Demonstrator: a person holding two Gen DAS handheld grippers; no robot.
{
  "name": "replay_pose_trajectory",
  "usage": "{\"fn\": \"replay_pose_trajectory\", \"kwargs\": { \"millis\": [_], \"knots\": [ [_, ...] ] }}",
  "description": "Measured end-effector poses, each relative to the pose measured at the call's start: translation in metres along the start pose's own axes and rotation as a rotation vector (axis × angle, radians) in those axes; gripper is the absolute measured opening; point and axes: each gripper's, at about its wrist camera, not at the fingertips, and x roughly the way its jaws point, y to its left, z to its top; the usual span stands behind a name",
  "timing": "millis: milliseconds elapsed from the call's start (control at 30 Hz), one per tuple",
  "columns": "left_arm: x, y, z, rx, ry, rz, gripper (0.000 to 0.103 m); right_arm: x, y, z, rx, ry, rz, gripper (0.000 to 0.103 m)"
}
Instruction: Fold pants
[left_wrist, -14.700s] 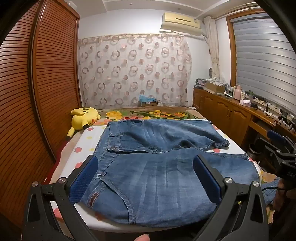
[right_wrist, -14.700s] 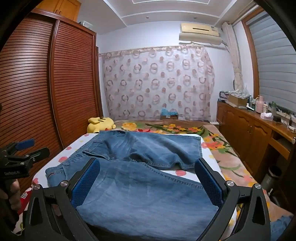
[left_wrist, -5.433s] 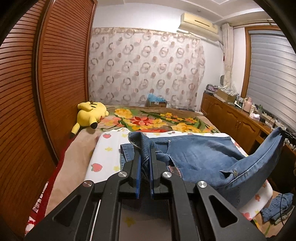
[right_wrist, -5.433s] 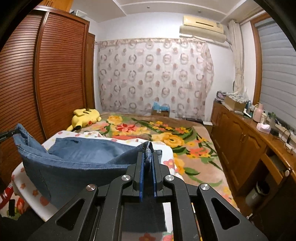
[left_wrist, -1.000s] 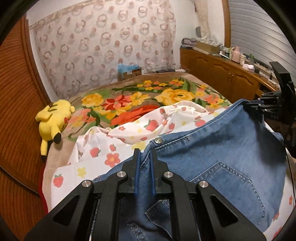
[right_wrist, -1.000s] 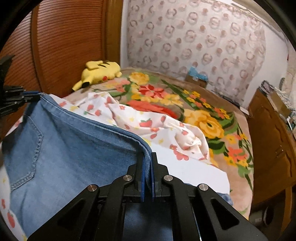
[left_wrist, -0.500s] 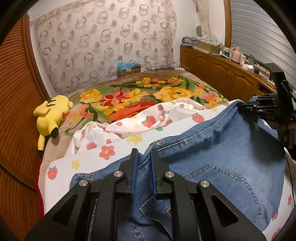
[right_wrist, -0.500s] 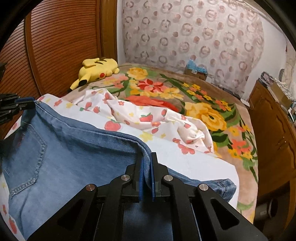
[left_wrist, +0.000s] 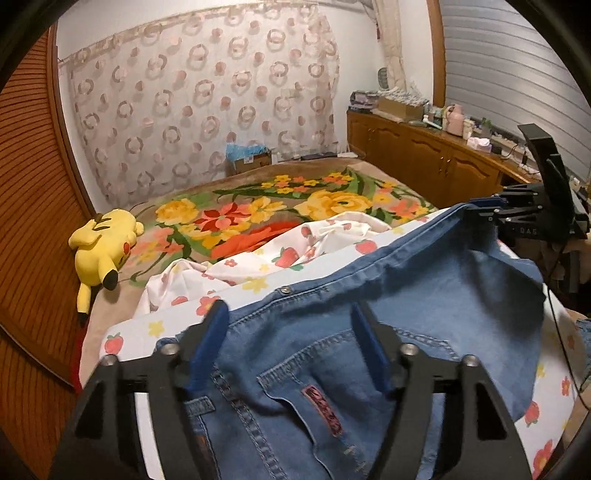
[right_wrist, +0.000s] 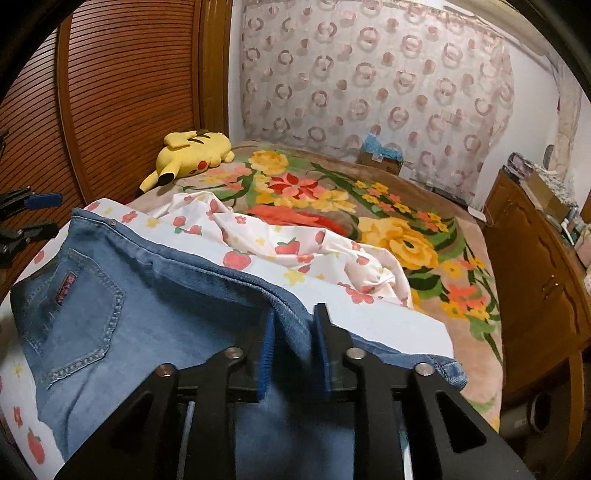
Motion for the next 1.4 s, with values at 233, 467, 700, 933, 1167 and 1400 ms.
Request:
{"fn": "replay_pose_trajectory", "kwargs": {
  "millis": [233, 467, 700, 933, 1167, 1400],
  "knots": [
    [-0.020, -0.012, -0.006, 0.010, -0.026, 0.004, 0.077, -0.020, 0.006, -0.004, 0.015, -0.021, -0.029, 0.048],
    [-0.036, -0.022, -0.018, 0.022, -0.028, 0.038, 0.077, -0.049, 0.017, -0.016, 0.021, -0.064, 0.003, 0.048],
    [-0.059, -0.028, -0.033, 0.003, -0.038, 0.020, 0.077, -0.081, 0.028, -0.041, 0.040, -0.108, 0.028, 0.048],
    [-0.080, -0.030, -0.052, -0.029, -0.047, 0.015, 0.077, -0.106, 0.049, -0.076, 0.045, -0.131, 0.076, 0.048],
    [-0.090, -0.020, -0.085, -0.075, -0.029, 0.010, 0.077, -0.113, 0.066, -0.112, 0.055, -0.130, 0.081, 0.048],
    [-0.095, -0.003, -0.116, -0.091, -0.004, 0.052, 0.077, -0.097, 0.082, -0.131, 0.106, -0.080, 0.095, 0.048]
  ]
}}
